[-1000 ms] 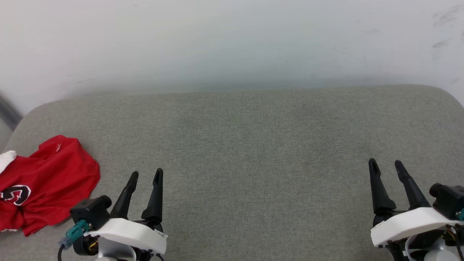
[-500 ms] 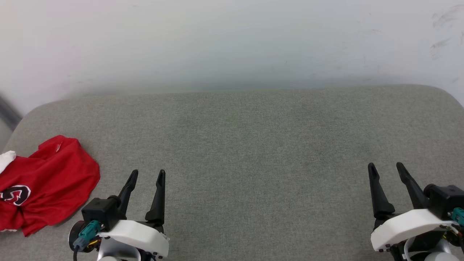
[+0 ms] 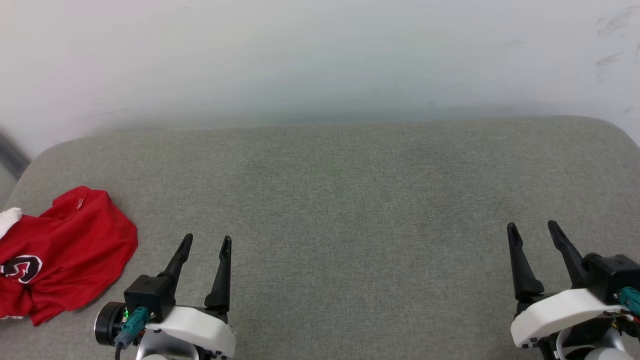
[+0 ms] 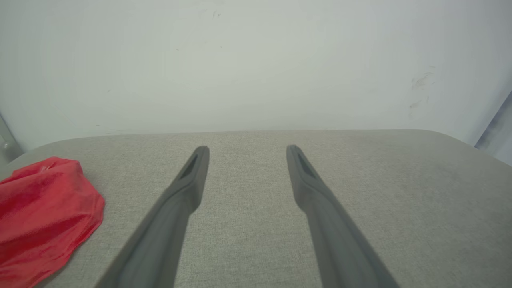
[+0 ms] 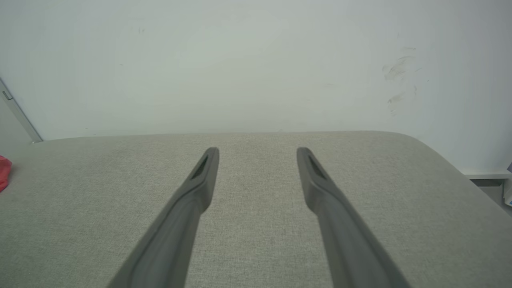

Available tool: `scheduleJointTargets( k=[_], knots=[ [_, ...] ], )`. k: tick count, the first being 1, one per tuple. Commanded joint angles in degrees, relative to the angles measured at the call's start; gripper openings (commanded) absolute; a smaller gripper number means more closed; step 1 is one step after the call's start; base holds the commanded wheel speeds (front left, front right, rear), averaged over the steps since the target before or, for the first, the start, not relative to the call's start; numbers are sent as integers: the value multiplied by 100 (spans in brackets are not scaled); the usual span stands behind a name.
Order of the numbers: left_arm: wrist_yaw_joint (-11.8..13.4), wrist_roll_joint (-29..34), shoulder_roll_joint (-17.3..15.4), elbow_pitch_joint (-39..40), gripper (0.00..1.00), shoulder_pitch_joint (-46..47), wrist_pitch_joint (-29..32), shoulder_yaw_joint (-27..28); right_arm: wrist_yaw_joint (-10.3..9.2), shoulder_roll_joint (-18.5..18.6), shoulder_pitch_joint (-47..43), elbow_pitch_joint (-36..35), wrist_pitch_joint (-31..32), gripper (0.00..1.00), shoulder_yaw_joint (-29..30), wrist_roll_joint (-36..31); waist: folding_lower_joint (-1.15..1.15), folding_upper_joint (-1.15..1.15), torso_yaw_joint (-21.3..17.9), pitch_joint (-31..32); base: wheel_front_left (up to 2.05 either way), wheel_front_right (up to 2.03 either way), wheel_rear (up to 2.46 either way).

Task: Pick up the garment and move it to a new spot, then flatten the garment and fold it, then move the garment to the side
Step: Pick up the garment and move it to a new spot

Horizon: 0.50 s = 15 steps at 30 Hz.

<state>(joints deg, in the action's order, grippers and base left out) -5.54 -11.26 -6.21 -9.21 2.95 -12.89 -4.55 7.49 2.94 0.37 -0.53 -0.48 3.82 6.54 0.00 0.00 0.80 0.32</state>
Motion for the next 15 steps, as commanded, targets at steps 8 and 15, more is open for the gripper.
scheduleJointTargets(
  k=[8,15],
  knots=[
    [-66,213,51,38,100,42,-129,39,0,-8,-11,-47,-82,100,51,-195,0,0,10,7,0,0,0],
    [-104,417,80,15,100,11,-205,62,0,-9,13,-9,-159,100,59,-382,0,0,18,22,0,0,0]
  ],
)
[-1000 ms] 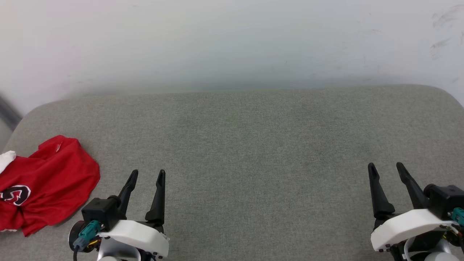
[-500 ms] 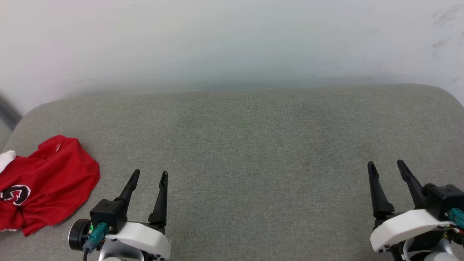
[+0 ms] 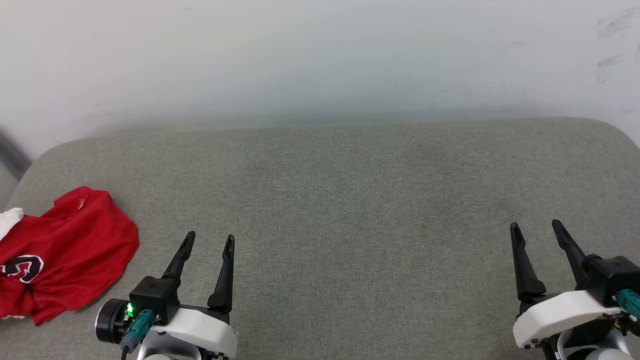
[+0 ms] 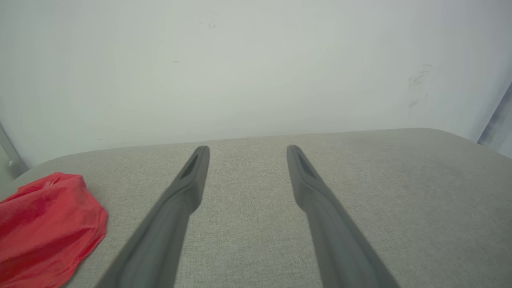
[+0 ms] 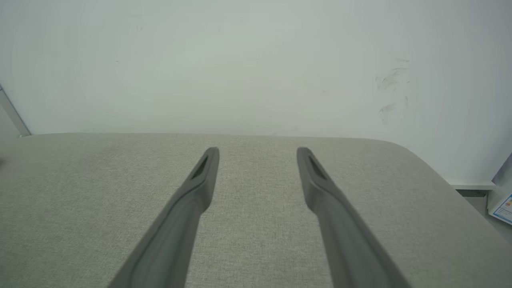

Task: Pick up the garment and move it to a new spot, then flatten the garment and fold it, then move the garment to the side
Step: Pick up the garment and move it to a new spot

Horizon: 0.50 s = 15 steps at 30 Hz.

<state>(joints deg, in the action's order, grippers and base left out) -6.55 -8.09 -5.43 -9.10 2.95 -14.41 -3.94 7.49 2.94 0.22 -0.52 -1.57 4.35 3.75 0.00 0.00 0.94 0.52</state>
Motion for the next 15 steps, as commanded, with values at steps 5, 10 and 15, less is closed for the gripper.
scheduleJointTargets(
  k=[5,10,15],
  knots=[
    [-37,195,30,-5,100,28,-90,-17,0,-9,27,-30,-69,100,4,-222,0,0,41,10,0,0,0],
    [-52,81,67,-50,100,84,-86,11,0,-10,13,-83,-79,100,-16,-172,0,0,224,22,0,0,0],
    [-66,-1,116,-80,100,136,-80,92,0,-10,39,-152,-37,100,-108,-173,0,0,540,22,0,0,0]
  ],
)
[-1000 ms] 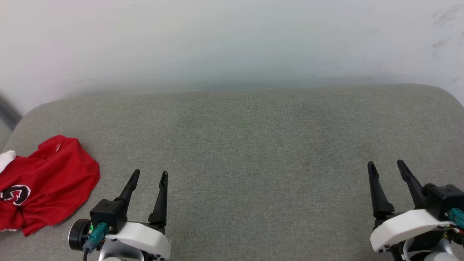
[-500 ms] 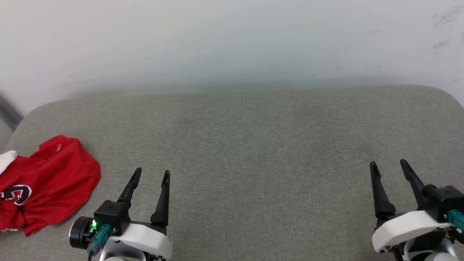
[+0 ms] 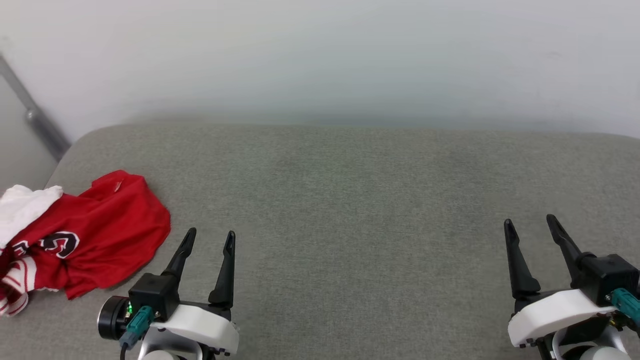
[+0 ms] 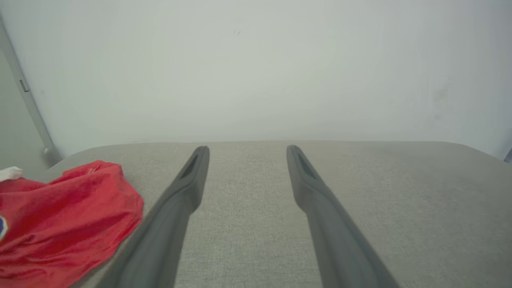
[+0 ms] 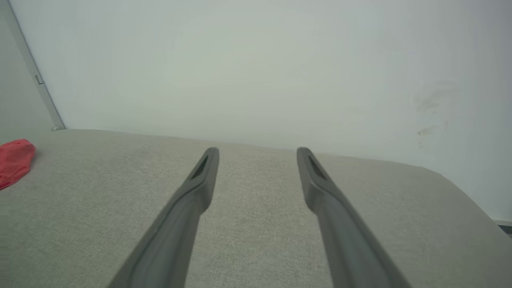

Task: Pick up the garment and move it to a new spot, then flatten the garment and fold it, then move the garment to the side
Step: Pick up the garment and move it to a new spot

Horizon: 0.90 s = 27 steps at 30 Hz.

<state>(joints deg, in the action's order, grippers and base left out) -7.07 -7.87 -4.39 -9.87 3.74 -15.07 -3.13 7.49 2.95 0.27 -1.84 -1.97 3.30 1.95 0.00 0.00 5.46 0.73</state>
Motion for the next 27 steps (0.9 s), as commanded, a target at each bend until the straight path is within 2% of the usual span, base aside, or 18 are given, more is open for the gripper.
scheduleJointTargets(
  k=[1,20,24,27],
  knots=[
    [-16,-18,19,-16,100,60,-14,22,0,-10,37,-33,11,100,-17,28,0,0,164,1,0,0,0],
    [-30,-43,63,-68,100,111,-14,368,-1,-10,157,27,6,100,-371,-26,0,0,2046,-57,0,0,0],
    [-34,-46,73,-62,100,92,-14,446,-1,-10,192,51,-20,100,-422,5,0,0,2372,-77,0,0,0],
    [-29,-41,76,-4,100,42,-14,560,-1,-10,275,75,9,100,-534,-39,0,0,2469,-145,0,0,0]
  ],
)
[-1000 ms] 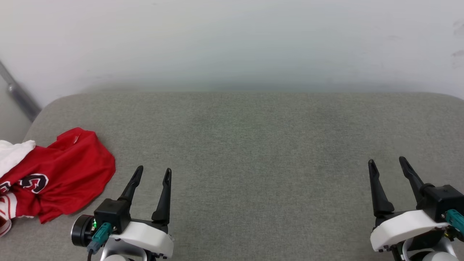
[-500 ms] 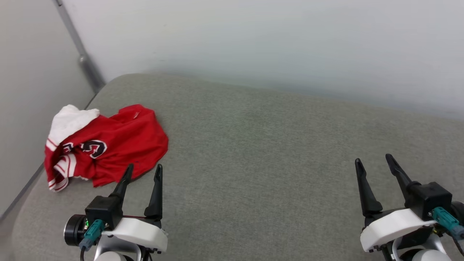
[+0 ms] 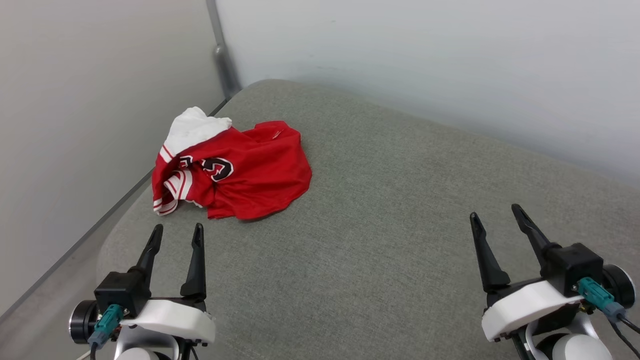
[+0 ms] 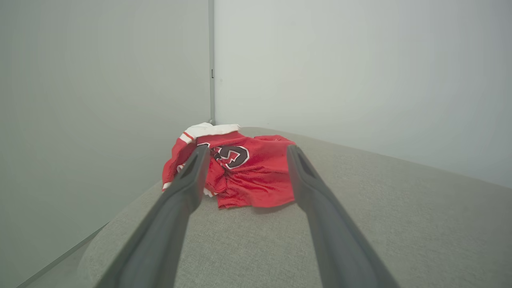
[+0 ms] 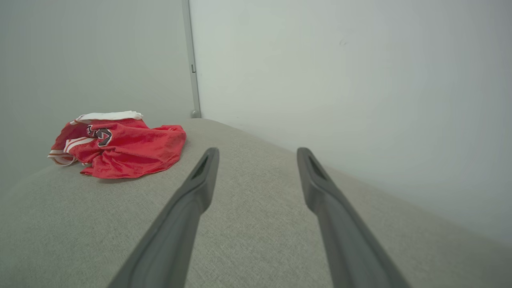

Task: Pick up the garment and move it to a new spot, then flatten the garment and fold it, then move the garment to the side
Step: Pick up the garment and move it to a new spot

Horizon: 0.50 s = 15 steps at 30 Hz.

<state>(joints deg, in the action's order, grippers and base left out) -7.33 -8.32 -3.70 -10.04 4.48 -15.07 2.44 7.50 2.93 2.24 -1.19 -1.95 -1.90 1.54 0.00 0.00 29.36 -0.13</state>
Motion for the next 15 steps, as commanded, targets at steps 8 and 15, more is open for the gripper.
scheduleJointTargets(
  k=[8,15],
  knots=[
    [20,49,34,164,100,-129,-14,274,-3,-5,339,223,-5,100,-162,-59,0,0,148,-187,0,0,0],
    [10,145,22,102,100,10,-14,330,-3,-5,418,305,-45,100,-158,-72,0,0,154,-245,0,0,0]
  ],
)
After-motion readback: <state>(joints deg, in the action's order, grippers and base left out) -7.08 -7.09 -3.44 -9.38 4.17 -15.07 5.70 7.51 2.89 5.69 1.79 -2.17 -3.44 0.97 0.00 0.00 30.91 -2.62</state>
